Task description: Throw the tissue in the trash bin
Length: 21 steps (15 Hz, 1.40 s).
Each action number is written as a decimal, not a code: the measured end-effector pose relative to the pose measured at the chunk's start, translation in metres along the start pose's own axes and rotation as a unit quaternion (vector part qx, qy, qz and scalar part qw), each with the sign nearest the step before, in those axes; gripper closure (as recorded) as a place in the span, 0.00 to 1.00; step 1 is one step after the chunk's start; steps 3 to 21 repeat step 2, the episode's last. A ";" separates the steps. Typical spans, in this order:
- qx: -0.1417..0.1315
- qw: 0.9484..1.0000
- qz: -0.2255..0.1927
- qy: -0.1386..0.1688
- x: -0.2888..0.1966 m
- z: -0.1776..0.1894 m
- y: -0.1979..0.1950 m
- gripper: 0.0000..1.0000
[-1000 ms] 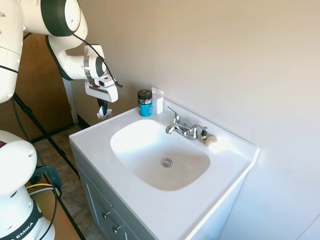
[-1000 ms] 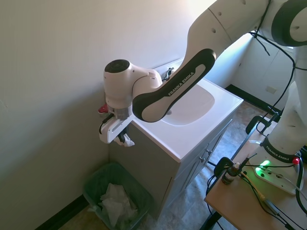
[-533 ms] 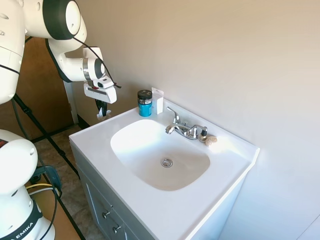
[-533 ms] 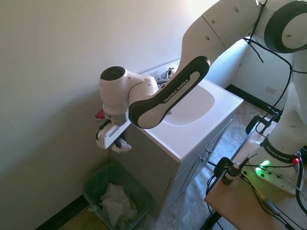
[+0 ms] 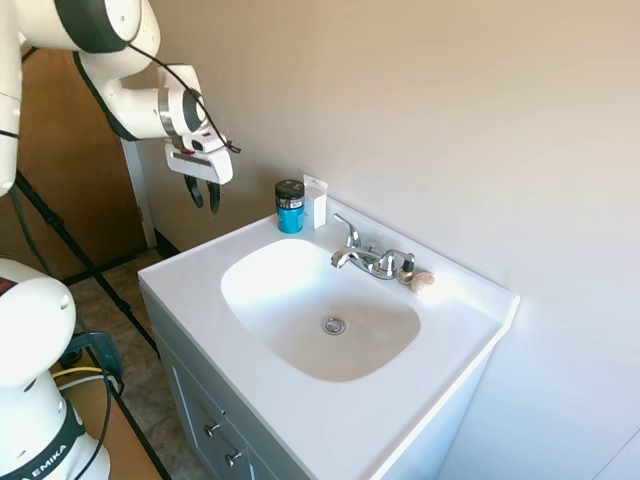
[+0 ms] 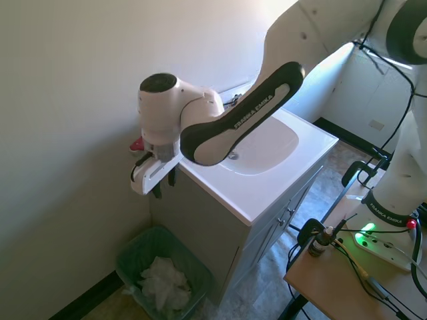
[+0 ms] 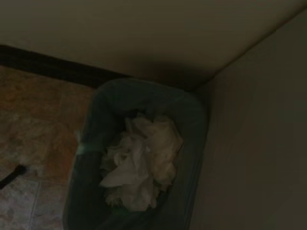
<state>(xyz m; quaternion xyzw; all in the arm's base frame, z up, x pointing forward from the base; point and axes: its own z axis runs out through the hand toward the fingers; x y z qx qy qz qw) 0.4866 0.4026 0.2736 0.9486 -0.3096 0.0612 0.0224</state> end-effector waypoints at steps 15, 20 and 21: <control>0.003 1.000 0.018 0.012 0.006 -0.038 0.028 0.00; 0.003 1.000 0.018 0.012 0.006 -0.038 0.028 0.00; 0.003 1.000 0.018 0.012 0.006 -0.038 0.028 0.00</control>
